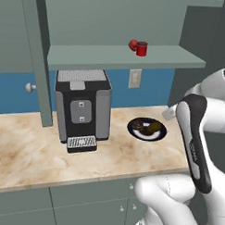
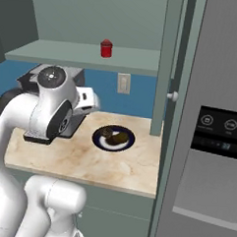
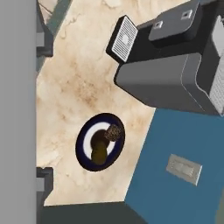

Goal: Pick the avocado and bread from the counter and place them on the plate. Then pick the jam from the cabinet and place it next to the plate. Lastly close the cabinet door.

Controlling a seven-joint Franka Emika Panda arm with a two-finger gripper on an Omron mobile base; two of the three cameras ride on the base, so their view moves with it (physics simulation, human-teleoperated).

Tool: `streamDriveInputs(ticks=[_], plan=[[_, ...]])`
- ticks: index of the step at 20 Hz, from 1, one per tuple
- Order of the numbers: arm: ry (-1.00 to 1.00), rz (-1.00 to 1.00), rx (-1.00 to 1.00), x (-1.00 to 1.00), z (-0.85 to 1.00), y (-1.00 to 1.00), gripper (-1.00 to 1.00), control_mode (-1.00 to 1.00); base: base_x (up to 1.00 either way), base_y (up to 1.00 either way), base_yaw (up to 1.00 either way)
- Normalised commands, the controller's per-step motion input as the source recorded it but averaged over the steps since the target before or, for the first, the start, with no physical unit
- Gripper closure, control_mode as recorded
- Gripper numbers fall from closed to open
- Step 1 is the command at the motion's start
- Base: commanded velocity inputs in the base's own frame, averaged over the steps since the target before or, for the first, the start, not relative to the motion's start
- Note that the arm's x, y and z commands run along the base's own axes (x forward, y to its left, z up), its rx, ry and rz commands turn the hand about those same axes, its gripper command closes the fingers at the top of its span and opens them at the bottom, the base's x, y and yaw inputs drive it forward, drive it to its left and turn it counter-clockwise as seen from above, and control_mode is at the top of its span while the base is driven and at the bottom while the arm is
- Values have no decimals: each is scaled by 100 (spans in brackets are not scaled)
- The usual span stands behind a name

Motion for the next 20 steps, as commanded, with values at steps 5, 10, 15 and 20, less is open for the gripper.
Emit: streamDriveInputs(ticks=[5,10,15,20], plan=[[-4,-36,24,-28,41,7,-100,-100,0,0,0],[-1,-19,24,0,72,17,-100,-100,0,0,0],[0,-1,22,0,65,4,-100,-100,0,0,0],[-3,0,12,2,36,10,-100,-100,0,0,0]])
